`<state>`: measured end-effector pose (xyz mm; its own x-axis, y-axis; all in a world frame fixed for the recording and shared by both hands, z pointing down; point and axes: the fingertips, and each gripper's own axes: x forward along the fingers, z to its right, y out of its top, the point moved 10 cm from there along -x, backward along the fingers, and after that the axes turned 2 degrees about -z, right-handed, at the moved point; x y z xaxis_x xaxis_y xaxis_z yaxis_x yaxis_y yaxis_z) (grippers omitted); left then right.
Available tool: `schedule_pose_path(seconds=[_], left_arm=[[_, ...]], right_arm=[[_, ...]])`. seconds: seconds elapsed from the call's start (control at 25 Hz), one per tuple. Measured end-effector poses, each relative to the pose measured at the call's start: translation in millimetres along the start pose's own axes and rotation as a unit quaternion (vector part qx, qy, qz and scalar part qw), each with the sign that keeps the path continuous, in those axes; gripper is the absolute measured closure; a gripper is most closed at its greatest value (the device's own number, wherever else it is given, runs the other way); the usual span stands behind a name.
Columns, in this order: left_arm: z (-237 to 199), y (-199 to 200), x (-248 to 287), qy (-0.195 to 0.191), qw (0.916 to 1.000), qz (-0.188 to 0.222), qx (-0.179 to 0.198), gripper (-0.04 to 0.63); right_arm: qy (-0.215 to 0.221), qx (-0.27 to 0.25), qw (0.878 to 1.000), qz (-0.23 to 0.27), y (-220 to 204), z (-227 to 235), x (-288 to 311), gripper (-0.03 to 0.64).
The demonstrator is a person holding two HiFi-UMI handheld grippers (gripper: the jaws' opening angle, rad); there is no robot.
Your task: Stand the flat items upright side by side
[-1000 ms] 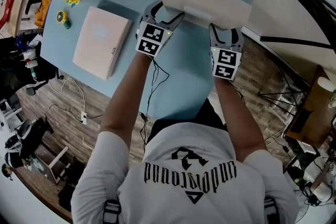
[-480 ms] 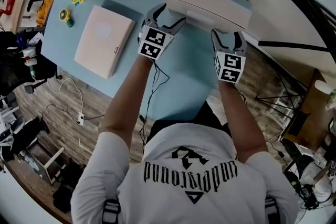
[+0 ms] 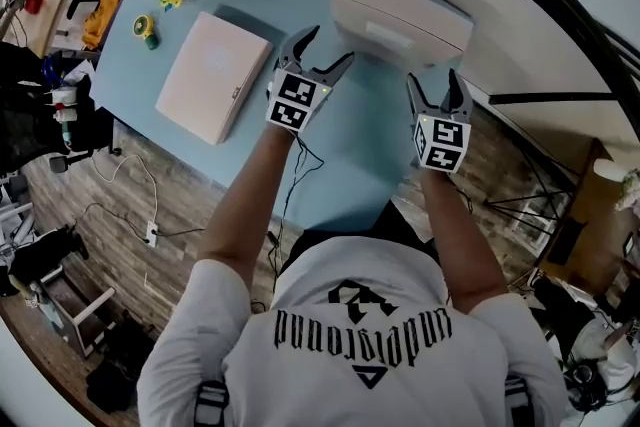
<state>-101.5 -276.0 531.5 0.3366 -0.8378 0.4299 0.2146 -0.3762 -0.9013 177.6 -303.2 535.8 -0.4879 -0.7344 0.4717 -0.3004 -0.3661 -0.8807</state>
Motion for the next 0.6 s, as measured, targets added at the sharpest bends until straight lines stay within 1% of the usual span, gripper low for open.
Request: schedule_pose_path(seconds=[0.24, 0.4, 0.52, 0.6], left_arm=[[21, 14, -55, 0.011, 0.9993, 0.034, -0.008, 0.242], [39, 24, -101, 0.021, 0.9981, 0.057, 0.001, 0.242], [58, 29, -138, 0.019, 0.9972, 0.072, 0.003, 0.244], [73, 27, -162, 0.014, 0.9974, 0.071, -0.002, 0.244]], right_arm=[[0.016, -0.006, 0.999, 0.027, 12, -24, -48, 0.256], [0.031, -0.011, 0.998, 0.046, 17, -43, -85, 0.265], [0.041, -0.015, 0.997, 0.06, 20, -61, -117, 0.267], [0.05, -0.016, 0.996, 0.067, 21, -73, -140, 0.267]])
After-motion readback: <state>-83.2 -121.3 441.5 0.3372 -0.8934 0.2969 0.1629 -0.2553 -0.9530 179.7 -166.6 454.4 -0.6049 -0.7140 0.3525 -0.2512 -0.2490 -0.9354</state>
